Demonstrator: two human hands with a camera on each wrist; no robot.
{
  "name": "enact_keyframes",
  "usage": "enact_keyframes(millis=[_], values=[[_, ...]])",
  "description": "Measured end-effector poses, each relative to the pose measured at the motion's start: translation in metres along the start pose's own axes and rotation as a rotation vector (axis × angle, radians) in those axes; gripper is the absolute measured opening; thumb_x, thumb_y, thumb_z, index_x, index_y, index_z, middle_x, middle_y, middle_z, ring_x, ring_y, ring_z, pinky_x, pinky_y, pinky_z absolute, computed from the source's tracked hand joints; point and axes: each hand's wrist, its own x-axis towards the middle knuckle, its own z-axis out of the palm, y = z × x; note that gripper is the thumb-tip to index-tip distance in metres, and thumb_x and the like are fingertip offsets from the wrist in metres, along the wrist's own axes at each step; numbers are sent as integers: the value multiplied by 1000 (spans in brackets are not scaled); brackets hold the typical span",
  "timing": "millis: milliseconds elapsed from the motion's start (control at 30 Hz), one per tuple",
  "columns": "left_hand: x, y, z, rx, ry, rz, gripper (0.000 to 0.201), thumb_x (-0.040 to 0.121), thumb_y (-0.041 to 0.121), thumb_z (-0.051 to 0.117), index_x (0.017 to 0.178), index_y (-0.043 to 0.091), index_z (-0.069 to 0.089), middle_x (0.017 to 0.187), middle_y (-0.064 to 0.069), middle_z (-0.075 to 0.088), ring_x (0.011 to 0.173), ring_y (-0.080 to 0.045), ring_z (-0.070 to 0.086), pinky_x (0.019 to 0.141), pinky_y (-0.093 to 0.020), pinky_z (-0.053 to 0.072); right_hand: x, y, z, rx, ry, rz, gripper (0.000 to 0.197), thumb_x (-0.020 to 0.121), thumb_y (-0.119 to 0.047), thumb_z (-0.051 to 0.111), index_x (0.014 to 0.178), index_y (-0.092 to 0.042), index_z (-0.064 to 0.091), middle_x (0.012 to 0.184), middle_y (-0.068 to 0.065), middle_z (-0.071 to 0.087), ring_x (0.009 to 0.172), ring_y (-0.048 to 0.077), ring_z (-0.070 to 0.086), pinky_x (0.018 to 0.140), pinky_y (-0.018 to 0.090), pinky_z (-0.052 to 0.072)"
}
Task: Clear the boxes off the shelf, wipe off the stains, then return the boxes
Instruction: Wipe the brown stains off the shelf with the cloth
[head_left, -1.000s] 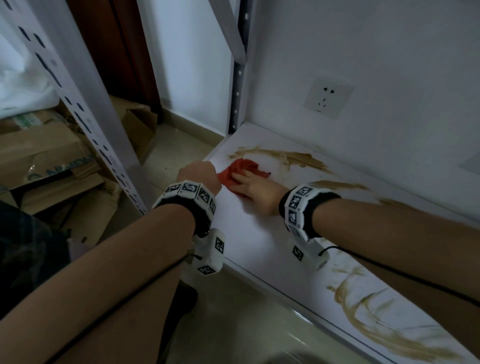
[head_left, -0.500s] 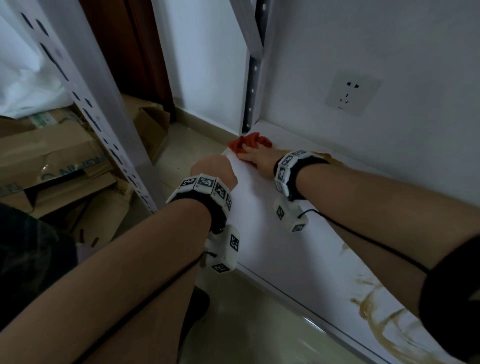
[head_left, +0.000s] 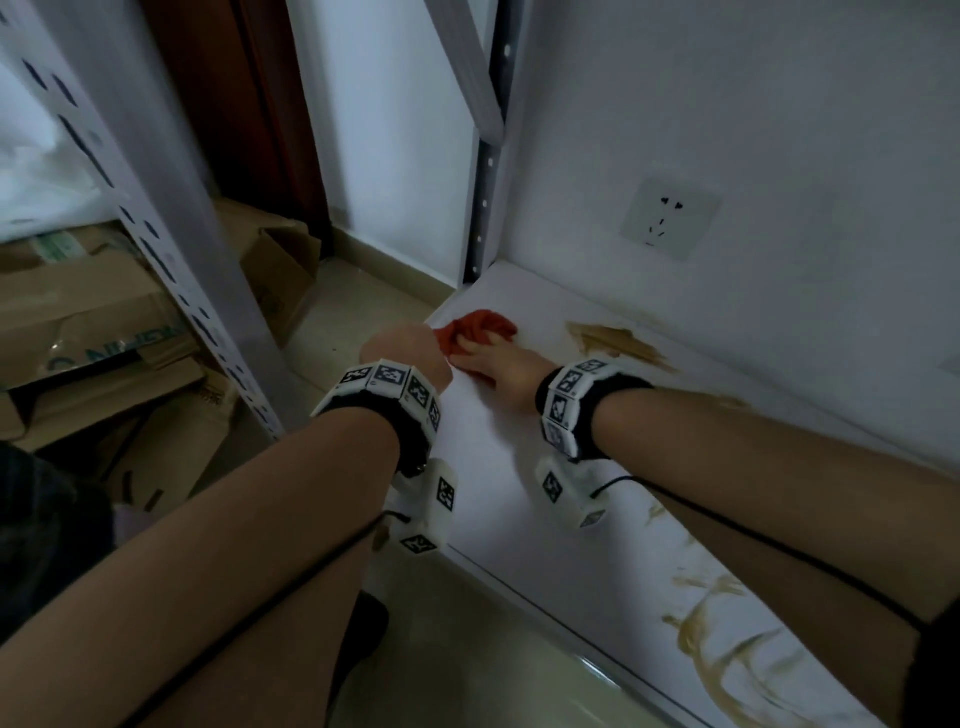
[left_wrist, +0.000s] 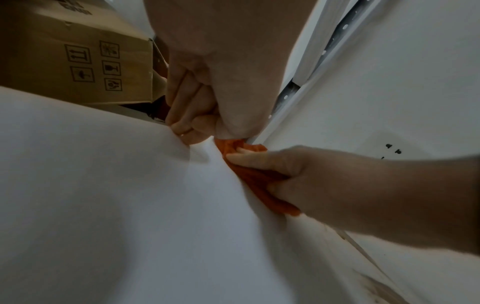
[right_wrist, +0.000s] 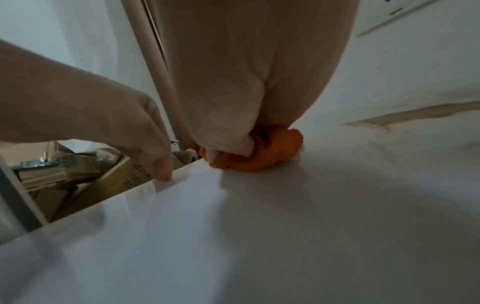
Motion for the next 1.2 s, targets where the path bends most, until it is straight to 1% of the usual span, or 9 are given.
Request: enact_keyframes(millis=[67,167,267,467,633,733,867,1033,1200], values=[[0,-1,3,1,5,9,21,91,15,44,102,8,61,106,-9,63,99,-25,61,78,-29,46,13,-1,-5,-34,2,-10,58,97,-9,39,151,-20,18,160,3,5,144,33,10,118,45,9],[2,-4,6,9,12,20,25,91,15,43,105,7,61,111,-11,62,103,-26,59,77,-29,43,23,6,-13,-79,3,46,55,101,-8,31,151,-13,9,160,5,-1,146,30,-2,115,36,-7],[4,-5,8,-2,12,27,26,91,15,44,107,6,62,114,-12,61,105,-27,59,80,-30,45,23,16,-23,-178,5,126,65,96,3,34,150,-8,0,159,8,-1,145,34,0,114,41,-2],[7,-2,10,-36,42,33,24,91,15,45,104,5,63,114,-12,63,106,-27,60,83,-31,46,-16,81,-18,-116,-8,324,66,96,3,34,150,-9,-1,159,8,4,146,32,0,119,45,2],[7,-4,8,-59,47,4,23,89,14,47,102,4,63,112,-13,63,103,-27,60,83,-31,47,-48,55,-12,-170,-20,367,70,95,-1,32,151,-19,-4,159,6,0,143,37,7,114,49,14],[6,-4,6,-63,18,-10,21,88,16,48,98,5,63,107,-12,64,97,-26,61,75,-29,45,-33,29,-5,-63,-38,225,65,97,-2,34,151,-16,1,160,4,-2,145,35,0,118,48,1],[3,-5,8,-40,21,-4,16,88,16,47,92,9,61,106,-11,63,91,-26,59,72,-28,42,7,15,-1,-84,23,88,60,99,-5,33,151,-12,4,159,6,3,145,35,3,117,46,2],[4,-3,9,-42,34,8,23,89,15,46,101,5,63,110,-12,62,102,-28,60,75,-30,43,26,28,-14,-80,17,155,65,96,3,34,151,-14,5,159,7,-2,145,36,-4,115,41,-5],[7,-1,14,-64,47,14,21,90,14,48,100,4,64,112,-13,62,104,-27,60,82,-31,47,-7,80,-15,-38,-13,389,66,95,2,34,150,-8,-2,159,9,-5,146,34,-7,117,43,-6]])
